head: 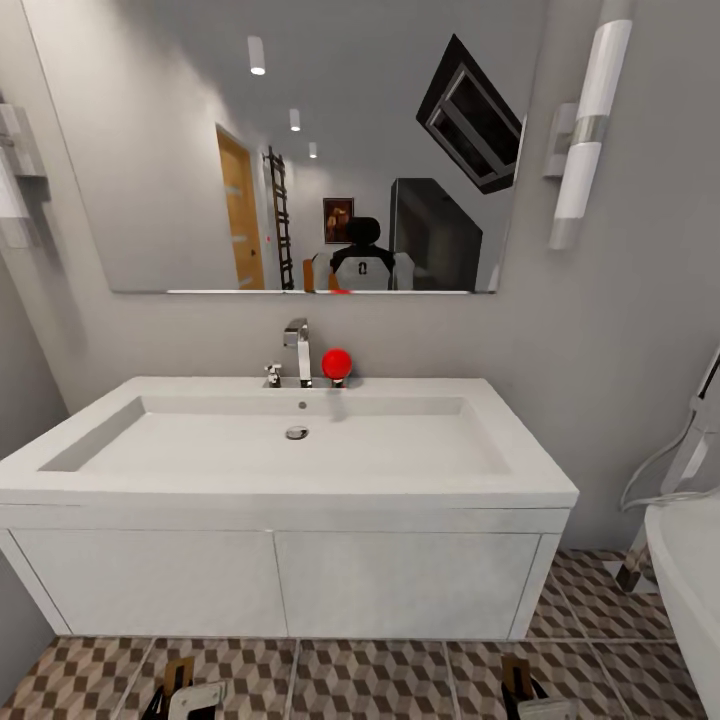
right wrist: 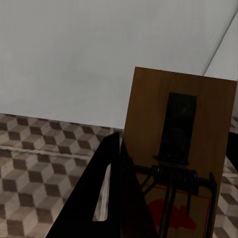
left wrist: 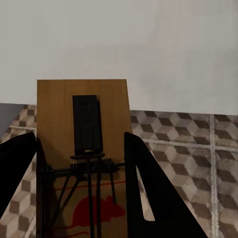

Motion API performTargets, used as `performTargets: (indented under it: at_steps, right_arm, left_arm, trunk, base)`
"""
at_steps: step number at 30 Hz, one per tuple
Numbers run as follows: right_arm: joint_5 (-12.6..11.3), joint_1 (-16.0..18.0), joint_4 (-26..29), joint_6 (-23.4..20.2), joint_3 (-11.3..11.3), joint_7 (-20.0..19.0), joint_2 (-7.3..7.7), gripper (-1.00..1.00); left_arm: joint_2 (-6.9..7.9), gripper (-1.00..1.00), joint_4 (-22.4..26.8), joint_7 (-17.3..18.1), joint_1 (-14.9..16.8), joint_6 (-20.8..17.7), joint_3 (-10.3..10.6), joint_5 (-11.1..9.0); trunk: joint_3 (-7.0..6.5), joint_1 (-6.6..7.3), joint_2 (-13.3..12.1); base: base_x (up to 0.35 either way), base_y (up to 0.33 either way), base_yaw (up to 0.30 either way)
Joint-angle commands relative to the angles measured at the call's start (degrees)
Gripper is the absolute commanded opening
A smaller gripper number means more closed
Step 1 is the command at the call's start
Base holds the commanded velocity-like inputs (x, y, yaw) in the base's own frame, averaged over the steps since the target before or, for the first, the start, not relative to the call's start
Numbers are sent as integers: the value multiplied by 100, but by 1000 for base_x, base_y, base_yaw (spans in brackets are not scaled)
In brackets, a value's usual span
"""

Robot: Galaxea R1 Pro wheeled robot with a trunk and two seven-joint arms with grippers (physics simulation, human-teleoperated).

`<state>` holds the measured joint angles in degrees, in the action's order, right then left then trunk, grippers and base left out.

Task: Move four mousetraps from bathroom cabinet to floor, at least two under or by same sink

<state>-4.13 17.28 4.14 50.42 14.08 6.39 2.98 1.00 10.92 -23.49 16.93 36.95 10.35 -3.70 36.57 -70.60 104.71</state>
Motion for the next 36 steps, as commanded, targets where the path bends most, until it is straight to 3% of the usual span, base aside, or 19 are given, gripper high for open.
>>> performTargets:
  at_steps: [1, 17, 36]
  right_arm:
    - [-52, 3, -1, 10, 51, 5, 1, -100]
    - [-57, 3, -6, -21, 53, 6, 4, -100]
    - [-70, 3, -19, -38, 51, 12, 36, -100]
  left_arm:
    - [4, -100, -2, -25, 4, 14, 48, -40]
    - [6, -100, -24, -32, 4, 29, 12, -61]
    - [10, -100, -54, -94, 4, 33, -7, -43]
  trunk:
    - [6, 1, 3]
    - [6, 1, 3]
    - [347, -417, 765]
  base:
    - [0, 0, 0]
    - [0, 0, 0]
    - [0, 0, 0]
